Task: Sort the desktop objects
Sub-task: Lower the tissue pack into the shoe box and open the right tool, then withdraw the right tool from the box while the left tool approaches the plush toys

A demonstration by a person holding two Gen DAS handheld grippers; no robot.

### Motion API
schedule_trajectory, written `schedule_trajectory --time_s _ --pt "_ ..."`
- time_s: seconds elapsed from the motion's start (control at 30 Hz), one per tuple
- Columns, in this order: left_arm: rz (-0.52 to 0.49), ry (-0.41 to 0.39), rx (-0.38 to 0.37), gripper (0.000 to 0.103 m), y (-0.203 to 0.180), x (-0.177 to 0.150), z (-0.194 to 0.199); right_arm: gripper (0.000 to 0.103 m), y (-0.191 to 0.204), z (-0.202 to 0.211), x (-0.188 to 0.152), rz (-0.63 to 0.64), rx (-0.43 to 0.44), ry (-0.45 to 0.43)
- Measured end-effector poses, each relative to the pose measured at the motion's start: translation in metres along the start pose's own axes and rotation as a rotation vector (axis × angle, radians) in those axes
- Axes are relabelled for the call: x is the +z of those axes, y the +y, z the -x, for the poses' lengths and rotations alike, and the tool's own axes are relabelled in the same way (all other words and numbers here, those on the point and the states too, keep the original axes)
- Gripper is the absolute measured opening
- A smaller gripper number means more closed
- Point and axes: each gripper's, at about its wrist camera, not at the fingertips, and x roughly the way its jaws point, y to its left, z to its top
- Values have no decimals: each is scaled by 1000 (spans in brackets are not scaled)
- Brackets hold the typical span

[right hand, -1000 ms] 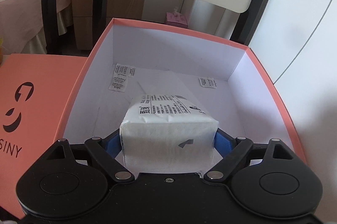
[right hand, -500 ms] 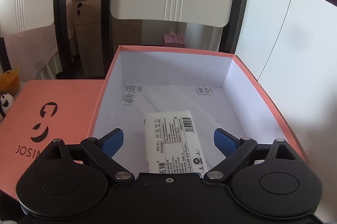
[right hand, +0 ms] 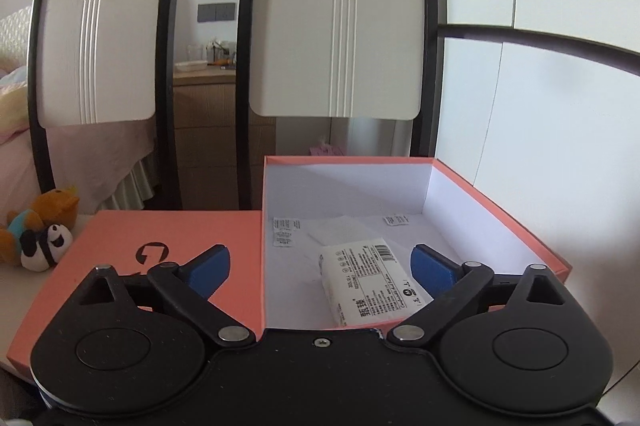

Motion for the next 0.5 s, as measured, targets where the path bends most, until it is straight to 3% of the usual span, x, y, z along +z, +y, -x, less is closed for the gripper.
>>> schedule_trajectory --time_s 0.33,0.5 --pt "-7 2 8 103 0 -1 -2 102 47 58 -35 -4 61 -168" --pt "7 9 15 103 3 -1 -3 102 67 79 -57 2 50 -230"
